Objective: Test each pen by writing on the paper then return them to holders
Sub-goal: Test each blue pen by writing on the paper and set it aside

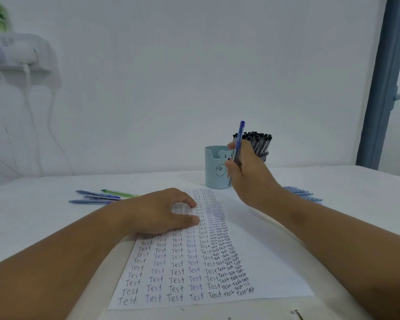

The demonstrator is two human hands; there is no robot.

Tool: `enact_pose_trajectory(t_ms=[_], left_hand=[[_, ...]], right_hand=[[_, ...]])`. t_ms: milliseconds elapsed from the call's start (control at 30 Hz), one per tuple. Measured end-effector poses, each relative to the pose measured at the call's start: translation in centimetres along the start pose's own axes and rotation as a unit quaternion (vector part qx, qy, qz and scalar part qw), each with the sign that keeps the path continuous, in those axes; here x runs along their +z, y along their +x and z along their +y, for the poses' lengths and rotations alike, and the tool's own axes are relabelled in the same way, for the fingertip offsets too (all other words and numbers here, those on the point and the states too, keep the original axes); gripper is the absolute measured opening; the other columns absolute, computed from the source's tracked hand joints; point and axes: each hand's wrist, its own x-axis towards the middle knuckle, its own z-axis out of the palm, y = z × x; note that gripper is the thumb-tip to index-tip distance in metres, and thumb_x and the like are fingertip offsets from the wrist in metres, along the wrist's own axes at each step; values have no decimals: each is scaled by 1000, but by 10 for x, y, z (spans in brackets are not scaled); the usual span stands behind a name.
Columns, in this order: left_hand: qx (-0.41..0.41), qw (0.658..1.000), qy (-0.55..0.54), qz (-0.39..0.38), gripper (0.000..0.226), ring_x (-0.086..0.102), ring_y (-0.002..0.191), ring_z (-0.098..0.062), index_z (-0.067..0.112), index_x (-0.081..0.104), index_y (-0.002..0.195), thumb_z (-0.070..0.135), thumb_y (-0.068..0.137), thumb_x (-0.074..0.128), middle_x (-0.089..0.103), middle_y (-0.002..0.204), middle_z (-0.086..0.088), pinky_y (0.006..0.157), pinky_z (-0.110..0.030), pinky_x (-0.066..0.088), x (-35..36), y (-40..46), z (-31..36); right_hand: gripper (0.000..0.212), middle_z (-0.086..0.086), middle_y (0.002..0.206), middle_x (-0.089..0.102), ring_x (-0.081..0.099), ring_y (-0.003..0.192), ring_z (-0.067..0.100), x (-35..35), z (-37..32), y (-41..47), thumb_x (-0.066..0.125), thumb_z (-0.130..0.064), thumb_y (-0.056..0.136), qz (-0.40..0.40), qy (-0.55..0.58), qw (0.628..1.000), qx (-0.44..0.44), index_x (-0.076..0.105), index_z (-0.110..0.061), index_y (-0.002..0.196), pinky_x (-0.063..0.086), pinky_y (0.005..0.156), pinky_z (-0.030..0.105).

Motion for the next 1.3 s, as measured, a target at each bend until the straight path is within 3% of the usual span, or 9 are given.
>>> enact_pose_trajectory(t_ms=[67, 200, 333, 567, 833, 1000, 1100, 1200, 1300], left_hand=[[2, 1000, 0, 0, 54, 33, 137, -2, 47, 50, 134, 67, 85, 58, 35, 150, 25, 114, -27, 26, 0, 0, 0], [3, 1000, -4, 3, 53, 33, 138, -2, 49, 52, 131, 69, 83, 59, 35, 150, 26, 117, -30, 27, 1, 1, -3], [1, 1000, -8, 5, 54, 34, 138, -2, 50, 52, 130, 71, 81, 59, 36, 149, 26, 118, -32, 27, 1, 3, -3], [2, 1000, -2, 2, 51, 33, 136, -1, 49, 51, 132, 68, 85, 58, 35, 150, 27, 112, -24, 26, 1, 2, -3], [2, 1000, -6, 4, 50, 34, 133, 2, 49, 52, 131, 67, 85, 59, 36, 148, 28, 111, -23, 26, 1, 2, -3], [1, 1000, -5, 4, 50, 34, 136, -1, 49, 52, 131, 67, 85, 59, 36, 149, 27, 114, -26, 27, 1, 3, -3], [3, 1000, -6, 6, 51, 34, 137, -2, 48, 52, 131, 66, 85, 59, 36, 150, 26, 115, -27, 27, 2, 3, -3], [7, 1000, -8, 2, 53, 33, 138, -2, 48, 51, 132, 68, 83, 58, 35, 150, 26, 116, -28, 26, 2, 2, -4], [9, 1000, -13, 1, 53, 33, 138, -2, 49, 51, 132, 68, 83, 58, 35, 150, 27, 116, -29, 26, 2, 2, -5]], right_hand=[[26, 2, 90, 60, 59, 77, 14, -1, 2, -2, 38, -10, 104, -18, 14, 1000, -14, 44, -25, 124, 44, 57, 17], [21, 6, 85, 60, 48, 64, 15, 2, 5, -5, 35, -13, 106, -62, -37, 997, -37, 48, -27, 114, 41, 61, 32], [11, -6, 64, 48, 40, 52, 8, 3, 4, -7, 44, -21, 106, -97, -63, 989, -95, 44, -31, 112, 34, 52, 22], [16, -9, 65, 50, 38, 54, 7, 2, 7, -6, 46, -21, 105, -92, -59, 992, -61, 60, -21, 98, 30, 52, 22], [22, -11, 63, 51, 43, 55, 6, 1, 6, -7, 52, -17, 102, -69, -64, 991, -98, 69, -20, 90, 31, 53, 18], [15, -1, 71, 63, 51, 67, 15, -3, 6, -5, 63, -15, 97, -13, -58, 988, -141, 76, -15, 91, 36, 58, 18], [13, -3, 81, 65, 54, 72, 12, -9, 6, -1, 65, -16, 96, -24, -87, 991, -99, 78, -16, 98, 43, 66, 25], [13, -8, 79, 59, 53, 72, 9, -26, 14, 9, 66, -11, 94, -67, -197, 977, -44, 78, -14, 97, 37, 61, 10], [16, -2, 86, 68, 55, 71, 9, -46, 22, 13, 67, -5, 91, -104, -259, 960, 8, 79, -14, 98, 37, 56, 11]])
